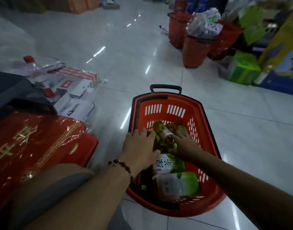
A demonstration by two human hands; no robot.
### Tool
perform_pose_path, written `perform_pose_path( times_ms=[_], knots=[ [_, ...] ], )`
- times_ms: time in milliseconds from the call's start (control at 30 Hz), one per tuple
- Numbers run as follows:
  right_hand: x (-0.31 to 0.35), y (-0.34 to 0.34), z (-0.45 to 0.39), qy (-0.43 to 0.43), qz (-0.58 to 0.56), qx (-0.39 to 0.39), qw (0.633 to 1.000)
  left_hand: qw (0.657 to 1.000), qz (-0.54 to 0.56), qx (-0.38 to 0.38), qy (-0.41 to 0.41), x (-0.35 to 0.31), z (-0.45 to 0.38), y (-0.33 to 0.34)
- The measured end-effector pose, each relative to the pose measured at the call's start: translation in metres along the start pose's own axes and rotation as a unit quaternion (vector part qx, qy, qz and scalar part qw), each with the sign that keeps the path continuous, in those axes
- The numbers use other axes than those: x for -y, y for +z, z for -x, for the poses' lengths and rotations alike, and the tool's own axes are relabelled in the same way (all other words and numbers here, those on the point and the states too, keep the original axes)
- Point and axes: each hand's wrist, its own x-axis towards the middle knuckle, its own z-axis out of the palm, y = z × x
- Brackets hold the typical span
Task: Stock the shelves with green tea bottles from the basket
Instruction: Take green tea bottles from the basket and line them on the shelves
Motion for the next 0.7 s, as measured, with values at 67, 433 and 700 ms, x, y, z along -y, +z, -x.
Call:
perform_pose_path(
  times_ms=[67, 433, 700],
  knots=[
    [-0.002, 0.012, -0.015, 0.024, -0.004, 0.004, 1.0, 1.0, 0.0, 0.001, 0.004, 0.003, -0.007, 0.003],
    [0.021, 0.046, -0.094, 0.113, 0.059, -0.024, 0.992, 1.0, 0.017, -0.018, 0.003, 0.018, -0.029, 0.019],
    [0.019, 0.053, -0.112, 0.134, 0.131, -0.051, 0.981, 0.999, 0.032, -0.012, -0.011, 0.031, -0.029, 0.023]
  ],
)
